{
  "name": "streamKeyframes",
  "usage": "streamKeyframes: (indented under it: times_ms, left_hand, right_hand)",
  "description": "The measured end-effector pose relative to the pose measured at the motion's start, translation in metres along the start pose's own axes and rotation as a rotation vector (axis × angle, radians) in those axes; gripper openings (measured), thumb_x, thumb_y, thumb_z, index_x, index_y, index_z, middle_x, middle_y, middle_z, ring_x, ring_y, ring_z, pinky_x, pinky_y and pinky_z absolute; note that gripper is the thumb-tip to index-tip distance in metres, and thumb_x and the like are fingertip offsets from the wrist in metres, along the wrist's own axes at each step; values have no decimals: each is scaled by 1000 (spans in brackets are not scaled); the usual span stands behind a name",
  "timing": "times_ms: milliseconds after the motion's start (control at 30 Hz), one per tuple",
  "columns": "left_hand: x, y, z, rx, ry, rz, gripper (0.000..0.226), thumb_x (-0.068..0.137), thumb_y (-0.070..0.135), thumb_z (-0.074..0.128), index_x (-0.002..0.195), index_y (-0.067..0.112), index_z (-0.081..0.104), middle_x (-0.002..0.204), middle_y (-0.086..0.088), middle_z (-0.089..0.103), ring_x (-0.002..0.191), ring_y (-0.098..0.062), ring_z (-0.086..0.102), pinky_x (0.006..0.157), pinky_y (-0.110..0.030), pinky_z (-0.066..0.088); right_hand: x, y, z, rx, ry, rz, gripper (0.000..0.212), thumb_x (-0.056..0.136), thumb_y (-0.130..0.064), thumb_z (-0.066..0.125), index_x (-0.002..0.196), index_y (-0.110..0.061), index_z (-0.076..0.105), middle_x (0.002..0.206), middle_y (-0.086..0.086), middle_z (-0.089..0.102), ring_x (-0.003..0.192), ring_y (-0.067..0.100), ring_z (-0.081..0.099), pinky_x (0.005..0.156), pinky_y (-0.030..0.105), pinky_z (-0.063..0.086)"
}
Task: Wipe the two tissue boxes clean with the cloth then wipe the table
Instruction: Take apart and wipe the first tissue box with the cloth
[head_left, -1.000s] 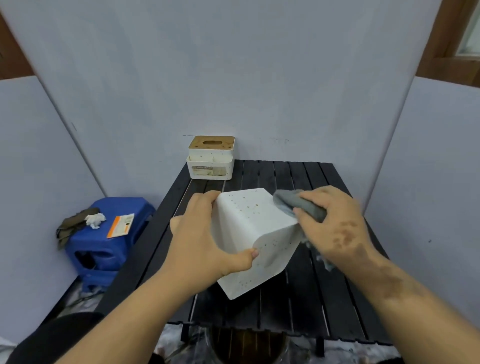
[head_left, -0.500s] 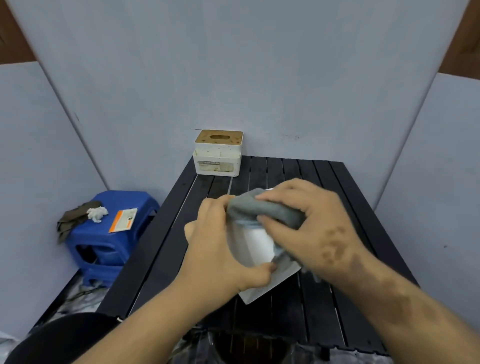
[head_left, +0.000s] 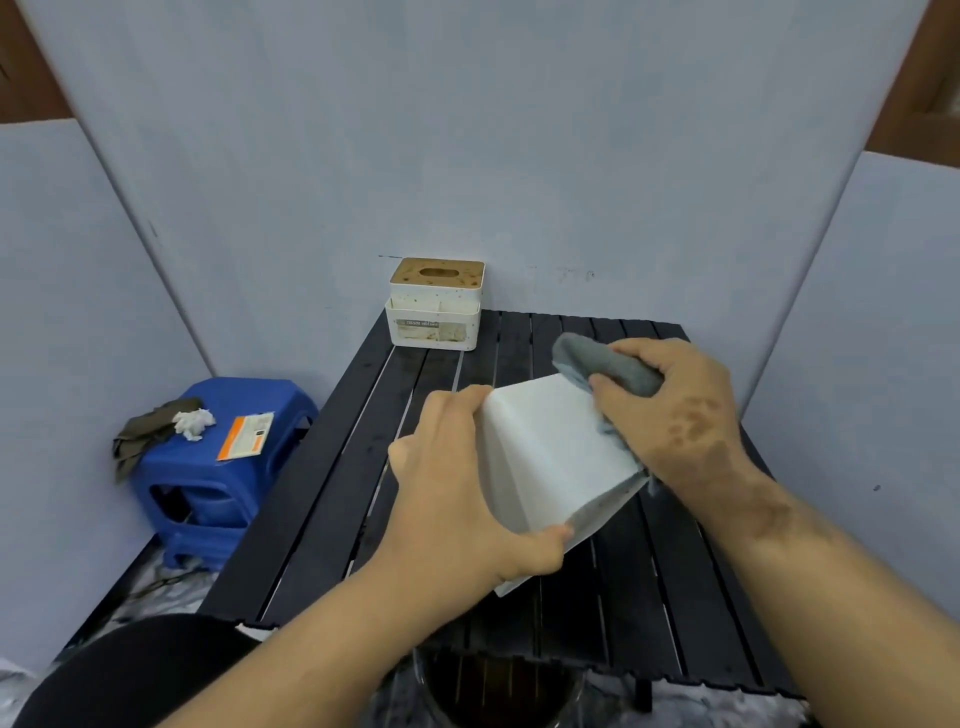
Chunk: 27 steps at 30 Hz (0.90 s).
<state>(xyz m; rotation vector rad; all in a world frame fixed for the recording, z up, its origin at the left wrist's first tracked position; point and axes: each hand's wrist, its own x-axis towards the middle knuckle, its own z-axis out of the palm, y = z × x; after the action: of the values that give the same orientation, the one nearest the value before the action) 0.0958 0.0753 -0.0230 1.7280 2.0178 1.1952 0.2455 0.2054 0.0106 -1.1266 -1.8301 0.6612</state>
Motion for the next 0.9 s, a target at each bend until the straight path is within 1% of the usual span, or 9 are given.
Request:
streamKeyframes:
  times_ms: [133,200,300,467,567,633,733,800,900]
  left_hand:
    - [-2,-3,0,-39,25,0,95,42,60,81,124,45,35,115,26,36,110,-8,38,77,-15,34]
    - [-2,-3,-2,-36,17,1,96,42,60,81,126,46,35,116,27,36,111,-11,37,77,-16,34]
    - [-3,-1,-1,-29,-1,13,98,45,56,85,126,50,30,118,31,32,110,-10,32,80,-21,38]
    - [-5,-1,0,-67,33,31,95,44,54,87,122,49,34,116,29,37,111,9,32,85,-22,42]
    - [-5,-2,0,-60,16,16,101,46,49,91,130,46,34,118,30,35,110,0,33,78,-16,37]
    - [-5,0,1,-28,19,32,101,45,55,85,130,47,32,119,31,32,108,-1,30,79,-18,37]
    - [-7,5,3,-42,16,55,97,43,57,82,126,47,33,118,31,34,114,10,27,82,-18,38]
    - [-7,5,3,-83,25,52,94,43,57,83,123,49,35,118,30,37,114,11,31,83,-17,37]
    - [-6,4,2,-60,14,31,99,43,61,81,129,50,33,120,32,35,112,3,31,78,-14,34]
  right_hand:
    - [-38,-32,20,0,-106,-328,29,75,-22,80,102,-33,76,96,-12,63,89,6,64,81,28,54]
    - [-25,-26,11,34,-117,-241,26,75,-23,81,98,-35,76,94,-12,66,85,6,67,79,31,57]
    - [-3,-9,-5,30,-24,38,15,81,-27,76,81,-41,70,81,-8,68,65,13,70,61,43,62]
    - [-42,-39,20,-15,-116,-254,25,76,-28,81,100,-36,76,94,-12,62,85,9,65,70,38,59]
    - [-24,-32,7,145,-101,-55,18,79,-22,82,91,-33,74,88,-3,69,61,13,70,52,39,61]
    - [-11,-20,-2,134,-43,82,12,82,-24,79,83,-32,70,76,0,71,54,14,70,52,43,61]
    - [-26,-30,8,-48,-15,-102,12,78,-32,79,88,-35,74,87,-10,66,75,5,65,72,30,58]
    - [-42,-41,16,-7,-71,-235,21,75,-30,82,95,-33,76,92,-10,65,79,5,65,68,20,54]
    - [-25,-28,-1,191,-97,-70,18,78,-21,84,89,-31,75,88,0,70,60,8,68,51,23,57]
